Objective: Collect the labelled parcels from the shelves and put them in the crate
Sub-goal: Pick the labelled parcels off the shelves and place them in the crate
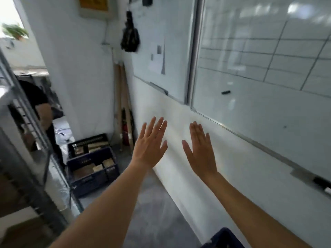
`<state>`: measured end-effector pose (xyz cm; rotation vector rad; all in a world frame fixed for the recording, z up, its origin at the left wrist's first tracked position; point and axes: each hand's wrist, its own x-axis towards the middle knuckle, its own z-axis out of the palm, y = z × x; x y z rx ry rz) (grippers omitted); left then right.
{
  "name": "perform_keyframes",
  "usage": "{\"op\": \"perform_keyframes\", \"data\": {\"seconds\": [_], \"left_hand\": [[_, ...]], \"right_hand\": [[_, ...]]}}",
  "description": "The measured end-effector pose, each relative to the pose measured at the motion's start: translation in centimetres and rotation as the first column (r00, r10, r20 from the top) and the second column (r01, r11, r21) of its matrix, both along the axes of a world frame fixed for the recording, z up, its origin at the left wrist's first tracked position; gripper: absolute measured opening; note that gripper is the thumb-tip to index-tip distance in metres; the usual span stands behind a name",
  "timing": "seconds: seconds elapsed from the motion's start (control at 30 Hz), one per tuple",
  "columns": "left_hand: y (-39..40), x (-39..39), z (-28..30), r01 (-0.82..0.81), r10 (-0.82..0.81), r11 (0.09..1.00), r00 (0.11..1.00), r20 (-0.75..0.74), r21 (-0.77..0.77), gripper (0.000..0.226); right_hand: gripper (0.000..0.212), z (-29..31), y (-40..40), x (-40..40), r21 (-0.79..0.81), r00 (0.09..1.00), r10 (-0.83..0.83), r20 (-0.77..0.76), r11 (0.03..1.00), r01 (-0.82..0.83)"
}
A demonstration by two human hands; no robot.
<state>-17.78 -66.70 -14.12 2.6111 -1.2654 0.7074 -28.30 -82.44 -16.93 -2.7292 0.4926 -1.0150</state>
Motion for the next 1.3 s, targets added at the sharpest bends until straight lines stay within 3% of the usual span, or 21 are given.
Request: {"op": "perform_keyframes", "data": {"seconds": [0.3, 0.53, 0.7, 0.9, 1.3], "left_hand": [[25.8, 5.8, 11.0, -0.314, 0.337, 0.941, 0.905, 0.259, -0.128, 0.061], [46.3, 4.7, 14.6, -0.516, 0.561, 0.827, 0.779, 0.281, -0.221, 0.058], [57.0, 2.7, 13.4, -0.673, 0.736, 0.673, 0.651, 0.187, -0.307, 0.061], [65.9, 1.7, 12.1, -0.798, 0.852, 0.524, 0.489, 0.188, -0.298, 0.061], [77.9, 6.6, 11.7, -0.905, 0.941, 0.324, 0.278, 0.193, -0.277, 0.063]], "right_hand": [[0.068, 9.4, 24.1, 13.3, -0.075, 0.899, 0.42, 0.124, 0.907, -0.414], [0.054, 10.8, 43.9, 17.4, -0.159, 0.664, 0.724, 0.187, 0.689, -0.707], [0.06, 11.3, 54.8, 18.4, -0.095, 0.559, 0.808, 0.187, 0.582, -0.808], [0.065, 12.8, 63.5, 20.1, -0.11, 0.497, 0.855, 0.15, 0.514, -0.851], [0.061, 15.1, 78.7, 28.5, -0.189, 0.292, 0.953, 0.075, 0.301, -0.935]]}}
